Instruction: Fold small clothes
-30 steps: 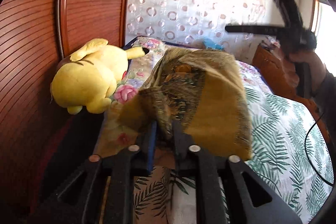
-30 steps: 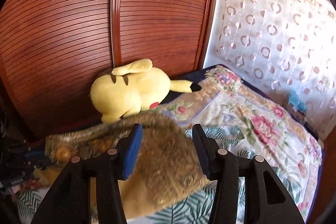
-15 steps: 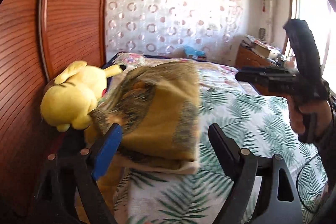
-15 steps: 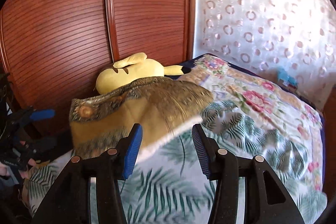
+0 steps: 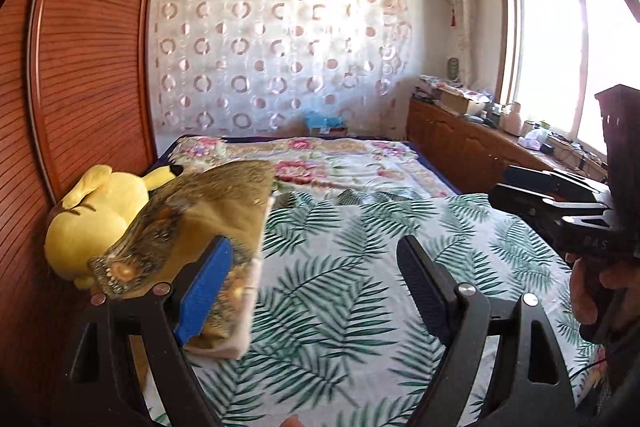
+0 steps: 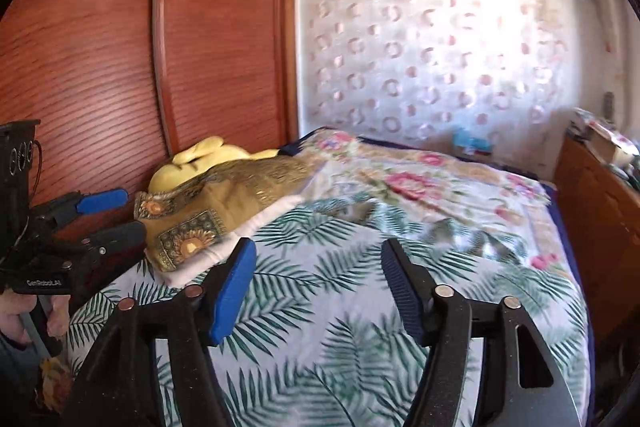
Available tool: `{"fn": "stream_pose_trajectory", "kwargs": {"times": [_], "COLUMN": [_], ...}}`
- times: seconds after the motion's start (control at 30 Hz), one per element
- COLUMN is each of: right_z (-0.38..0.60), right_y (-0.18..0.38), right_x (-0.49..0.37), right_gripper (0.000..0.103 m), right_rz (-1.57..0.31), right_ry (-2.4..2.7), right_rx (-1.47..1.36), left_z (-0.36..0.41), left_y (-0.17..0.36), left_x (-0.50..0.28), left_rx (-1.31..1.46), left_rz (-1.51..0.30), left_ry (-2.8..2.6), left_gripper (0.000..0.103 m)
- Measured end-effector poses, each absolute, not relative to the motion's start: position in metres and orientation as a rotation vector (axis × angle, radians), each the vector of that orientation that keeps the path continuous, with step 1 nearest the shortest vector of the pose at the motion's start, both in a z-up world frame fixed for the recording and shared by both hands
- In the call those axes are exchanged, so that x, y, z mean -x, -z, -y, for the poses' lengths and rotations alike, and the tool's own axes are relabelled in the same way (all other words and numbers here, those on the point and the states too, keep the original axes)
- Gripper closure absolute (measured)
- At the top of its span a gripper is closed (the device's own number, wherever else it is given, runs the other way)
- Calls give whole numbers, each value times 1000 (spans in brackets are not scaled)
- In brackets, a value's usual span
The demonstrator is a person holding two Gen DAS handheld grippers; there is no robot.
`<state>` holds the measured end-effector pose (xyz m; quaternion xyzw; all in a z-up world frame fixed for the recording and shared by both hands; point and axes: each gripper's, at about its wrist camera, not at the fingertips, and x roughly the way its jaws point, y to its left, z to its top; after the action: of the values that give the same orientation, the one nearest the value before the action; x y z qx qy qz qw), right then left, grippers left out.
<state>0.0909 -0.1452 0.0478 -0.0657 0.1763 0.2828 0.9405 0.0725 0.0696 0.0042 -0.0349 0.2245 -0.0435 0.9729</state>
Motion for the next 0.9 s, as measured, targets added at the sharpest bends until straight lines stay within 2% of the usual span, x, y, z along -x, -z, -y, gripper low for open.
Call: {"fn": "stream_pose_trajectory", "kwargs": {"times": [0.03, 0.1, 0.43, 0.9], "right_z": [152, 165, 193, 170], "right_y": [-51, -57, -75, -66], "right_x": [-83, -69, 1, 10], "right_gripper": [22, 21, 21, 21], "right_rz": [-351, -333, -258, -247], "right_ry": [-558, -532, -392, -312], "right_rx": [121, 96, 42, 13], "left_z": [-64, -53, -10, 0], "left_y": [-8, -14, -32, -41], "left_x": [-71, -69, -64, -54], "left_rx": [65, 55, 37, 18], "left_rz": [-448, -439, -428, -401], "left_ry": [89, 89, 103, 63], "left_gripper": [18, 18, 18, 18]}}
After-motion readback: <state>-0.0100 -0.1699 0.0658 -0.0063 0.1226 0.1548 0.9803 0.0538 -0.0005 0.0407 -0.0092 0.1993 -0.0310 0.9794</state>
